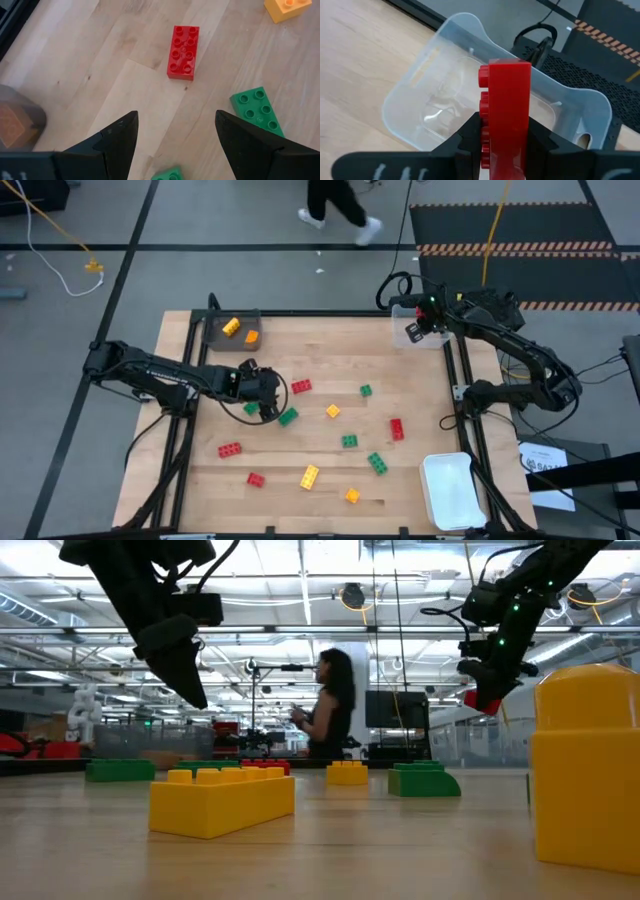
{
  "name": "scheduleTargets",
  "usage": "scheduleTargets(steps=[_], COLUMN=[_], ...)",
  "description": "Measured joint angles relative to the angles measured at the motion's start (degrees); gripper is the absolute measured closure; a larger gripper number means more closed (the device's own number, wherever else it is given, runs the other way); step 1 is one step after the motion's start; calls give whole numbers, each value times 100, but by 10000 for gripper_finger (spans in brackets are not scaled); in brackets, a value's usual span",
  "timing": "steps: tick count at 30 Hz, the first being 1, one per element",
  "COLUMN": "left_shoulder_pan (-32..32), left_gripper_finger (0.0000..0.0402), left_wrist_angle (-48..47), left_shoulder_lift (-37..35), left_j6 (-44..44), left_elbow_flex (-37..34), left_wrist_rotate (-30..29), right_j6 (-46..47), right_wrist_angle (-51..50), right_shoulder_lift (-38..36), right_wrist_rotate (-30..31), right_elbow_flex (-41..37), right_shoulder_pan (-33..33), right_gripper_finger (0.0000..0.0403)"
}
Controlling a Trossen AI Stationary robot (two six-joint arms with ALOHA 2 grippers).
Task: Sort & place blocks by color
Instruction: Put the red gamepiece into the transparent bin
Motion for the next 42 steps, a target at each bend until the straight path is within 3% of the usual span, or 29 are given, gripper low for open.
scheduleTargets(steps=[7,18,25,31,37,42], left_shoulder_pan=[0,0,0,-1,-4,0], left_gripper_finger=[135,135,135,135,135,135], left_wrist_angle=[6,8,14,157,509,849], left_shoulder_lift=[0,0,0,0,0,0], left_j6=[13,15,11,7,131,215], left_elbow_flex=[0,0,0,0,0,0], left_wrist_rotate=[0,1,2,1,2,3], right_j6=[-22,153,356,631,1166,1236], right_wrist_angle=[18,33,106,183,-202,-754], right_shoulder_lift=[-9,-9,-148,-337,-481,-696], right_wrist_rotate=[2,5,-80,-1145,-2629,-2758], right_elbow_flex=[-2,-2,-2,-2,-2,-45], right_shoulder_pan=[-43,-43,20,40,246,999], right_gripper_finger=[310,200,189,189,188,188])
